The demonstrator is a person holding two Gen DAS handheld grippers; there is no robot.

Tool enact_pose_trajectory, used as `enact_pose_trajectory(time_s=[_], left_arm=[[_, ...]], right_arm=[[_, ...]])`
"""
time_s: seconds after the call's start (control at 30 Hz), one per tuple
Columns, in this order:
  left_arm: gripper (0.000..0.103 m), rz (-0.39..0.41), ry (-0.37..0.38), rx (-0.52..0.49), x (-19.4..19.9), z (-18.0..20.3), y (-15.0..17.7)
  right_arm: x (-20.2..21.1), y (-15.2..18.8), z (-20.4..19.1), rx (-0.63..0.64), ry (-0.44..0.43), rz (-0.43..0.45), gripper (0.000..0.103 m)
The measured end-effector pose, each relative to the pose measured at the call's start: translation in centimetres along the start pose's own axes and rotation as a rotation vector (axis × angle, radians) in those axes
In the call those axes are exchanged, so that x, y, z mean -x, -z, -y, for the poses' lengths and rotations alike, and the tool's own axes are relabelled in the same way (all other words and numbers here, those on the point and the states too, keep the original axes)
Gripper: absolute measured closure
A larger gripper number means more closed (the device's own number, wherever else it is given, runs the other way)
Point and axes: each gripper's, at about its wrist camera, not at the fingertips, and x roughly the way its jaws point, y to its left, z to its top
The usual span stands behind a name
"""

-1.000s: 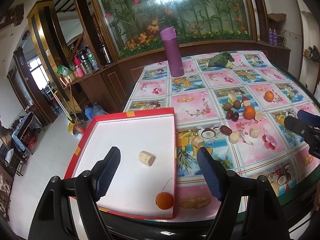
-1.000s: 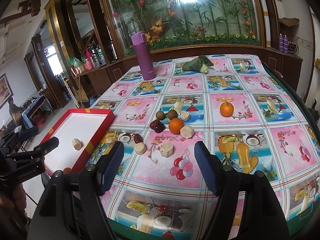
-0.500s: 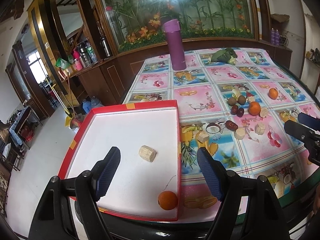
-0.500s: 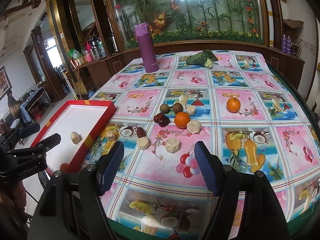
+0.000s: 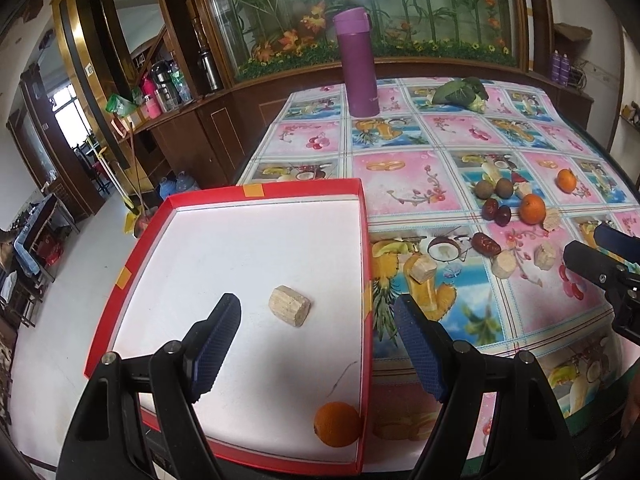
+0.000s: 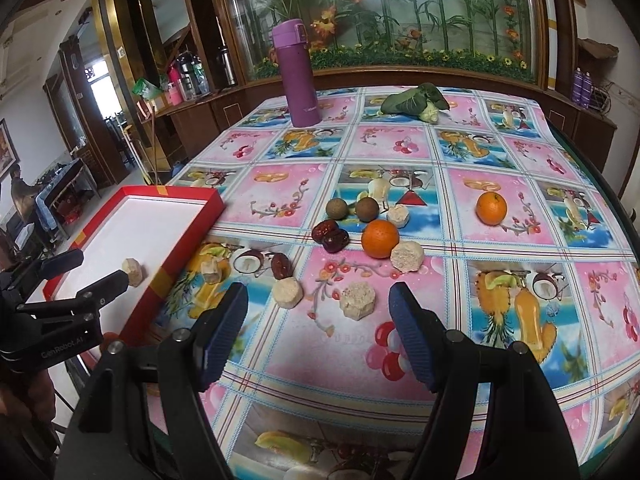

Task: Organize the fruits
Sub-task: 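Withdraw both open tools from the tray back over the tablecloth, then grasp a banana chunk with the right tool while the left tool grasps a pale round piece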

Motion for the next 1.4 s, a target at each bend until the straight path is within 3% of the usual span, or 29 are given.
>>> enact_pose_trajectory(time_s=[0.63,0.9,1.27,1.4], left_arm=[[0.024,-0.059,0.005,-0.075,-2.5,3.4,-1.6],[0.024,-0.085,0.021,-0.124,-4.2,5.6,-2.5],[0.024,-0.126,0.111,-0.119,-5.4,6.9,-3.0],[0.024,-0.148,0.191,-0.140,-5.3,8.3,-2.6]], right_arm=[[-2.5,-0.7,3.4,-0.028,0.009,-0.041,0.029],[-4.0,-1.4,5.0,0.019,0.053,-0.070,0.029],[-6.5,-2.1,5.5,0.052,0.099,-0.088,0.029],[-7.2,-2.4,6.2,0.027,0.069,-0.109,0.046]])
